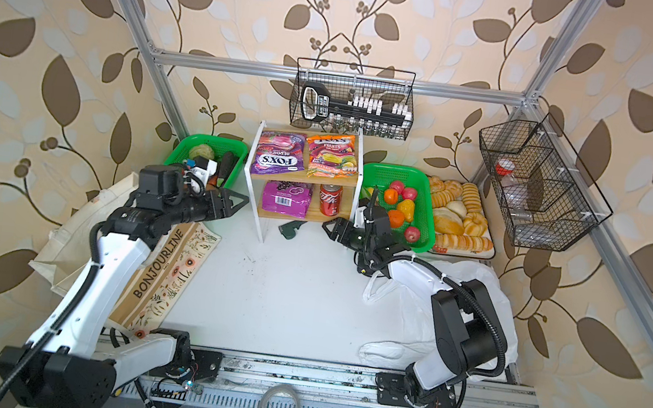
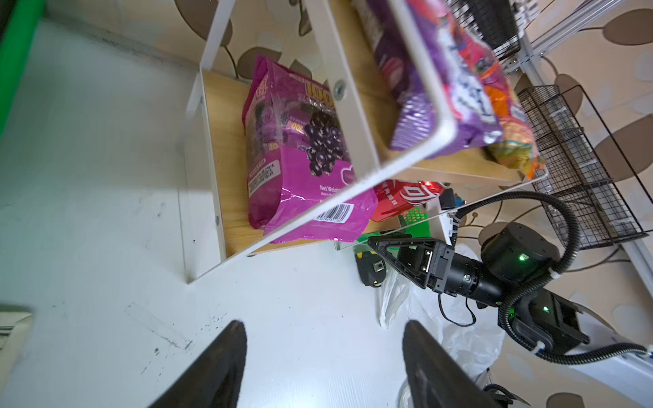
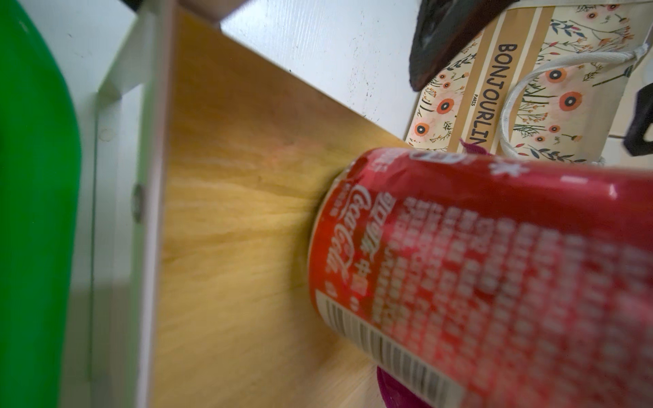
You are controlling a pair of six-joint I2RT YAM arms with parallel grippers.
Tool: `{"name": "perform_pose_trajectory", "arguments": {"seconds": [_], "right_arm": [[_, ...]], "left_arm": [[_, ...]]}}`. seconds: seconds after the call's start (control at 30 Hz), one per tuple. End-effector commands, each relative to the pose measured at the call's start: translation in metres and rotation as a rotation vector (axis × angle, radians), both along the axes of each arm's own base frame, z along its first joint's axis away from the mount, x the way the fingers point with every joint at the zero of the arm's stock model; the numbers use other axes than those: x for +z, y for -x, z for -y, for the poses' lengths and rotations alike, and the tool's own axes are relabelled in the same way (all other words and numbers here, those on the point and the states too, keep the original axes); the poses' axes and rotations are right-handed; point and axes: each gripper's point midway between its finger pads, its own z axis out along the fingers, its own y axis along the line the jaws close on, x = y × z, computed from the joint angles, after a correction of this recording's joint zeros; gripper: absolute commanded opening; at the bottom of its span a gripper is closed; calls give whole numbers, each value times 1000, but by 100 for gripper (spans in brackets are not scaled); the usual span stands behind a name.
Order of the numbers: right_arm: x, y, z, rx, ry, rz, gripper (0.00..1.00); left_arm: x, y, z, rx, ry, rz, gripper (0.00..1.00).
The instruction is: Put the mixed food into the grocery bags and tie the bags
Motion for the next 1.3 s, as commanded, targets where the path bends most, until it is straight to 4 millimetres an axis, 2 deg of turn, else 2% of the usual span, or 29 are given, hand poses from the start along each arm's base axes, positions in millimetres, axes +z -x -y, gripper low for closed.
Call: {"name": "perform_pose_trajectory", "arguments": {"seconds": [0.0,0.2,0.27,0.47,0.73,0.87,0.93,1.0,1.1,1.17,1.27], "right_arm": [[25,-17,-6,12,-32,84,80],[19,-21,-4,0,-26,71,80],[18,-24,-2,-8,-27,67,80],[18,-30,0,-12,-29,61,79],[10,-44,11,-37,-15,44,79],[13,-50,12,-35,-47,45,79],[13,-51,10,-23,-82,39,79],[14,-53,11,-23,-86,37,79],[16,-53,16,-26,-75,43,80],[18,-49,17,-14,-61,45,80],[24,-37,19,5,-44,58,82]], "left_arm": [[29,-21,9,2,34,107,66],[22,-69,0,80,25,95,52],[21,-79,2,79,33,82,48],[19,-94,0,105,37,77,47],[19,-95,-3,116,11,81,49],[18,-98,-1,98,7,74,49],[3,-106,0,100,21,46,48],[0,-107,0,108,23,34,49],[7,-101,1,96,32,43,53],[26,-86,2,86,32,83,61],[48,-62,-2,89,2,129,67]]}}
